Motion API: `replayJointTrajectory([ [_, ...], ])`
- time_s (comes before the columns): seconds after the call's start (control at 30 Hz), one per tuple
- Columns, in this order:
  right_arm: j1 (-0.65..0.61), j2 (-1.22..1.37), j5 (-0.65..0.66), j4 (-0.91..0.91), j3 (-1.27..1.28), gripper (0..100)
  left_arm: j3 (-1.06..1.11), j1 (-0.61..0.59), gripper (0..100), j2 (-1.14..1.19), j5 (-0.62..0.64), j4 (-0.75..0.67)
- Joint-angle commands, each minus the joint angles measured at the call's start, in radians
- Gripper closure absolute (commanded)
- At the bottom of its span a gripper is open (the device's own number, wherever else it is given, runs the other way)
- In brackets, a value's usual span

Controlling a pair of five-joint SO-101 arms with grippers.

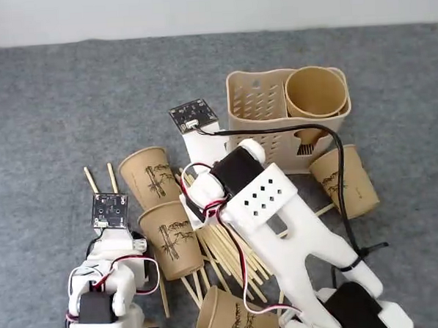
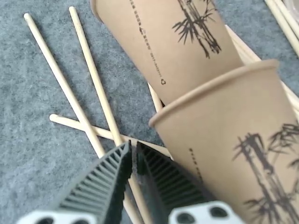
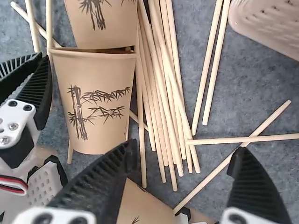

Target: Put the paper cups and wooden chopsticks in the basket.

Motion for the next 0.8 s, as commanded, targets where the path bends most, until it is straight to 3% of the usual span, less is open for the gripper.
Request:
replayJointTrajectory([
  [0.0, -0.007, -0.004, -0.014, -0.015, -0.038, 67.7, -0.012, 0.002, 98, -0.014, -0.005, -0.008],
  [0.47, -0.048, -0.002, -0.091, -0.015, -0.038, 67.7, -0.012, -0.006, 98, -0.014, -0.006, 0.005],
  [0.77, -0.174, 0.008, -0.123, -0.108, -0.023, 67.7, -0.015, -0.35, 98, -0.014, -0.005, 0.003],
])
